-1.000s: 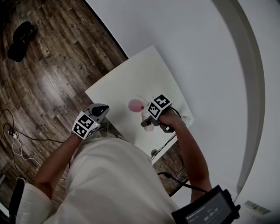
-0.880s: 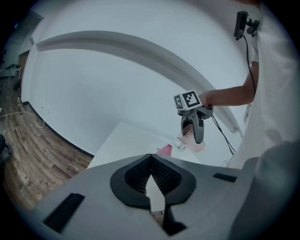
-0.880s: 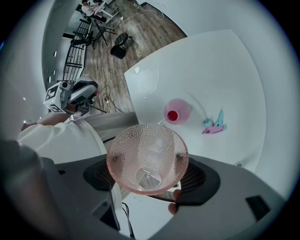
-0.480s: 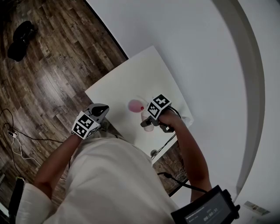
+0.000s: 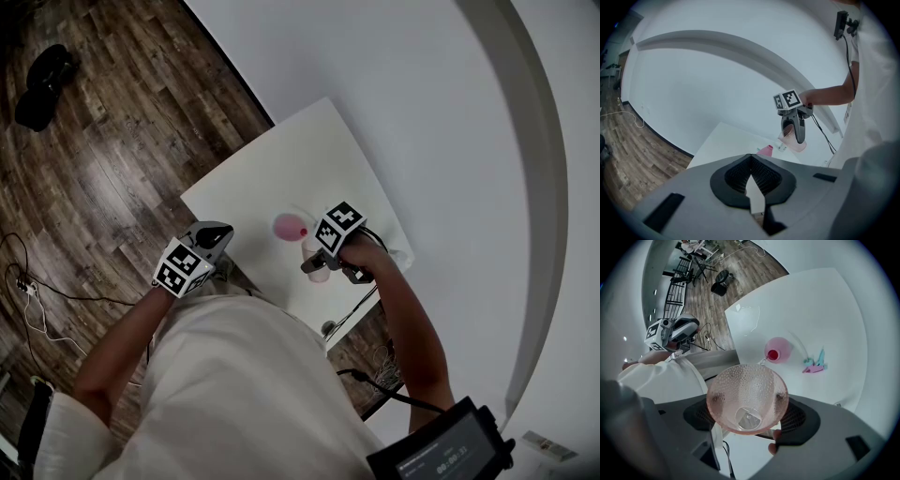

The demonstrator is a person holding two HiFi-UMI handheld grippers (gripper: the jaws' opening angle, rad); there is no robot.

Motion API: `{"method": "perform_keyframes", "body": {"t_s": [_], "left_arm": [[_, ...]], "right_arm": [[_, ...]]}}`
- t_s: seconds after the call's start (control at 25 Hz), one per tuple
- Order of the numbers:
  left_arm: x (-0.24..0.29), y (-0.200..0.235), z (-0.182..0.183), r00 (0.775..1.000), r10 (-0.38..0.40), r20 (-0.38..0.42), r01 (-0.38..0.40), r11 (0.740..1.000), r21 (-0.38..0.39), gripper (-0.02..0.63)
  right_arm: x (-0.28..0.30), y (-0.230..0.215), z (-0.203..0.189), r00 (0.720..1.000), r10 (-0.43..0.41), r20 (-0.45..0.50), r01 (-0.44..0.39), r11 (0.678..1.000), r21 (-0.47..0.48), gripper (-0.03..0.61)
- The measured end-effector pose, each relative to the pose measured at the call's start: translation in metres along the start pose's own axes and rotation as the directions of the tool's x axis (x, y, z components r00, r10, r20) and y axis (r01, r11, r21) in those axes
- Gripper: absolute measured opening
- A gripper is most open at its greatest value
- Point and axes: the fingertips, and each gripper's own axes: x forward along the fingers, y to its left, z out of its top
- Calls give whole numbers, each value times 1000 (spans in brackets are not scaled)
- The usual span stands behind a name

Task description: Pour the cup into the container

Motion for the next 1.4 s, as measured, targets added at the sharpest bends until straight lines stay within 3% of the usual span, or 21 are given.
{"method": "perform_keyframes", "body": {"t_s": [1.4], "left_arm": [[5,2,3,1000,-4,8,4,1000,-1,11]], "right_arm": [[-4,5,-2,999,13,-51,-14,1000,-16,380]]}}
